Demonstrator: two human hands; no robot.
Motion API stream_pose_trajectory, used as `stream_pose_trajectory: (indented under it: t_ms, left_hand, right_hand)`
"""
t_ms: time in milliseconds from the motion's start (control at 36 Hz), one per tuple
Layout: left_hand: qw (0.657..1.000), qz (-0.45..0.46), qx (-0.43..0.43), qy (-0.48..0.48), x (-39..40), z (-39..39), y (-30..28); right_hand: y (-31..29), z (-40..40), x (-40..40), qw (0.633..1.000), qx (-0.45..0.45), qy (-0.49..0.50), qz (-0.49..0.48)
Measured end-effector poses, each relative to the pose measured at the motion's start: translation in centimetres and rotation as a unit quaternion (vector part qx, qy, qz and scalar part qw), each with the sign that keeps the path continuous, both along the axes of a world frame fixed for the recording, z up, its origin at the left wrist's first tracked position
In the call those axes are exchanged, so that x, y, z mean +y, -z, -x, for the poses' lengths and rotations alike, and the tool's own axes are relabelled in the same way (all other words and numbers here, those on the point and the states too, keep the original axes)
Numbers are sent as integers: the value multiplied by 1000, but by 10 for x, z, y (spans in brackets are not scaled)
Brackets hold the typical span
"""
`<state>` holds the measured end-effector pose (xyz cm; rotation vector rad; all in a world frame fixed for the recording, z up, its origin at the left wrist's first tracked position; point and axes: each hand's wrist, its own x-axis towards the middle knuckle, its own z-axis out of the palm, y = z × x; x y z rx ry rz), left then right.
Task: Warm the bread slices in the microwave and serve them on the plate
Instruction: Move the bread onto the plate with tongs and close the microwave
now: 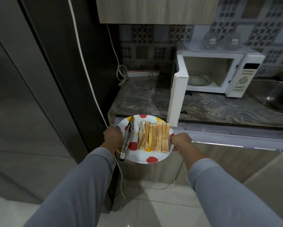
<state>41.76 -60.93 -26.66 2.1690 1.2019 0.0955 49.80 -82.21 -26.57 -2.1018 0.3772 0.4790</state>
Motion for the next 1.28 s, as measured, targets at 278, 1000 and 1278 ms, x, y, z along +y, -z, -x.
stream_pose_trajectory:
  t_ms: [278,1000,1278]
  left_hand:
    - [985,94,-76,-126,60,-71,-11]
    - [998,54,4,-13,148,-232,38]
    - [993,100,66,4,171,-291,64]
  right_hand:
    - [-7,-70,69,1000,-25,-4,-7]
    - [64,-244,157,999,28,-6,21]
    - [57,-280,173,998,51,31,-24]
